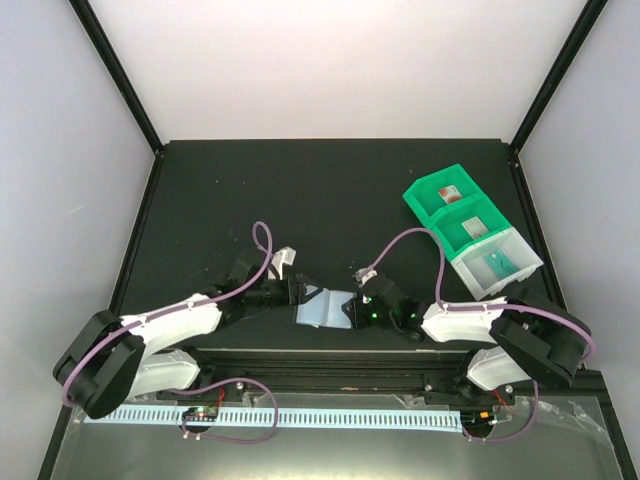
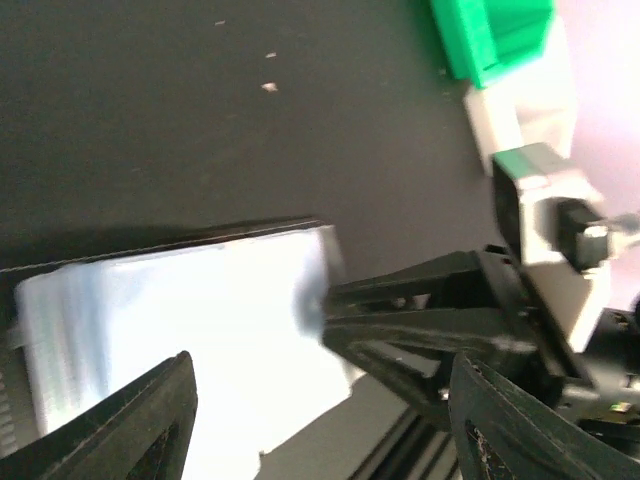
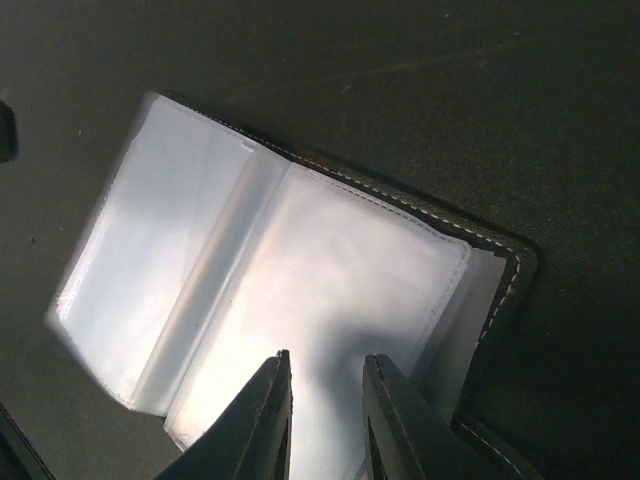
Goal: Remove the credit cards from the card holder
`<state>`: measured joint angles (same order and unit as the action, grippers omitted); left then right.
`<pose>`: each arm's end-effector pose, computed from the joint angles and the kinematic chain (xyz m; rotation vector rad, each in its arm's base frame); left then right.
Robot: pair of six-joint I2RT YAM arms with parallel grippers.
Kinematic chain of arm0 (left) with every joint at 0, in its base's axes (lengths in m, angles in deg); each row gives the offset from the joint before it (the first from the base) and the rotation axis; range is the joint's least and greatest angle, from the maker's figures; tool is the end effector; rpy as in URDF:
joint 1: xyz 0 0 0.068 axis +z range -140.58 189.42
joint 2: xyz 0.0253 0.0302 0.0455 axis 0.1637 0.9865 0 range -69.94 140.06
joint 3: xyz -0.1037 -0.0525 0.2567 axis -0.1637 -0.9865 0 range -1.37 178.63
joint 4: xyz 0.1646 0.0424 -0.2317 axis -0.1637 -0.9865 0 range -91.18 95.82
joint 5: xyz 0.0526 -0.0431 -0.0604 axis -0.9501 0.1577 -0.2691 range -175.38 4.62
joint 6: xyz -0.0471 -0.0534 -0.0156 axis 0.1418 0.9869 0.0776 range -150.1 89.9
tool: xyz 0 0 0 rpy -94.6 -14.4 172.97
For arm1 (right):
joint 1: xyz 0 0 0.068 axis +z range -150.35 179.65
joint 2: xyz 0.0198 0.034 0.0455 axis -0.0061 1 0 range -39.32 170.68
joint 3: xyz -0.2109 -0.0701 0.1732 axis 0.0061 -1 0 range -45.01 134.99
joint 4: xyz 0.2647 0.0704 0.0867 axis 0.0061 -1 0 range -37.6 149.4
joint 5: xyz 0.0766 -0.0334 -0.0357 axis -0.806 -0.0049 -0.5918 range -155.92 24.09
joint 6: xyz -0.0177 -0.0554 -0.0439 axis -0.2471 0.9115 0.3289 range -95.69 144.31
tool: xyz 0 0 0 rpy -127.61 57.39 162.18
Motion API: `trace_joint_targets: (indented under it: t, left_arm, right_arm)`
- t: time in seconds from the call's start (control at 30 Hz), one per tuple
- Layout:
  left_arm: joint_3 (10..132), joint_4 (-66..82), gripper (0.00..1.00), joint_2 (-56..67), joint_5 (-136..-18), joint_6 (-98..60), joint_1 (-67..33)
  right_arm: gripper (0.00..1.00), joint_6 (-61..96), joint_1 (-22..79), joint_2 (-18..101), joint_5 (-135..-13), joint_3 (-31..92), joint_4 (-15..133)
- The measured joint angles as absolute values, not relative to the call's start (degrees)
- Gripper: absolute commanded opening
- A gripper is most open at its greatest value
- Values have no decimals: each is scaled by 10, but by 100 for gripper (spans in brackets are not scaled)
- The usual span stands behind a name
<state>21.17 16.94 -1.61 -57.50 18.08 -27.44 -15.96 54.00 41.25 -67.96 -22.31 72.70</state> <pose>0.1887 -0.1769 0.1414 0.0746 2.4378 -1.2993 0.1537 0.2180 0.0898 -0.3262 2.4904 0.8031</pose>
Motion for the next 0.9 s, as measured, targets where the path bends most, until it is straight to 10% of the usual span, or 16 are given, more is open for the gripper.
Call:
trace_joint_targets:
  t: [0.9]
  left_arm:
    - [205, 135, 74, 46, -576, 149, -266]
  right_arm:
    - [23, -164, 540, 415, -679, -224, 732]
